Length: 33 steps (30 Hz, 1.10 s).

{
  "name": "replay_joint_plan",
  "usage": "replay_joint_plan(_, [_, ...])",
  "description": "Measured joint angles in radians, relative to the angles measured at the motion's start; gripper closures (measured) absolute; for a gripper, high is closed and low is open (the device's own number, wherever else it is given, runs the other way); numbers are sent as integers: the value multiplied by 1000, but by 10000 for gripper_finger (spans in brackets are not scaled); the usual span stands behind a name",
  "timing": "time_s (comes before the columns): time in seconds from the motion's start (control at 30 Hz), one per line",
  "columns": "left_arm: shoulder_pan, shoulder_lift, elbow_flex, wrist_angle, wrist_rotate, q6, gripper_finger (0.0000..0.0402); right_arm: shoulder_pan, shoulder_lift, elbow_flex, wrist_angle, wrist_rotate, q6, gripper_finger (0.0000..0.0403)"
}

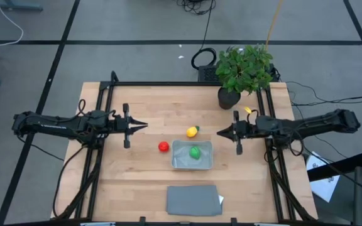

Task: Pick and placing Produce into tupperware
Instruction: Put the tomato into the gray bin

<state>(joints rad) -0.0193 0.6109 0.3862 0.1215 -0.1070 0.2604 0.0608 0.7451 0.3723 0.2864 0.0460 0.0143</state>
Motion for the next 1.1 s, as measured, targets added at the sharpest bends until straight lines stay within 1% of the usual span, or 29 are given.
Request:
replay_joint_plan(0.1, [0, 0, 0, -2, 0, -1, 371, 0, -38, -29, 29, -15, 8, 403])
replay_joint_plan(0.23, [0, 0, 0, -18, 0, -7, 371, -1, -84, -83, 145, -99, 32, 403])
replay_joint_plan(0.37, [0, 0, 0, -19, 0, -4, 371, -17, -114, -130, 207, -102, 70, 403])
replay_joint_plan(0.63, [0, 0, 0, -15, 0, 6, 371, -87, -201, -179, 207, -93, 84, 403])
replay_joint_plan(0.87, [0, 0, 0, -16, 0, 7, 371, -90, -275, -182, 168, -104, 92, 403])
replay_joint_plan(1.1, [0, 0, 0, -21, 0, 6, 371, -90, -310, -182, 142, -109, 95, 403])
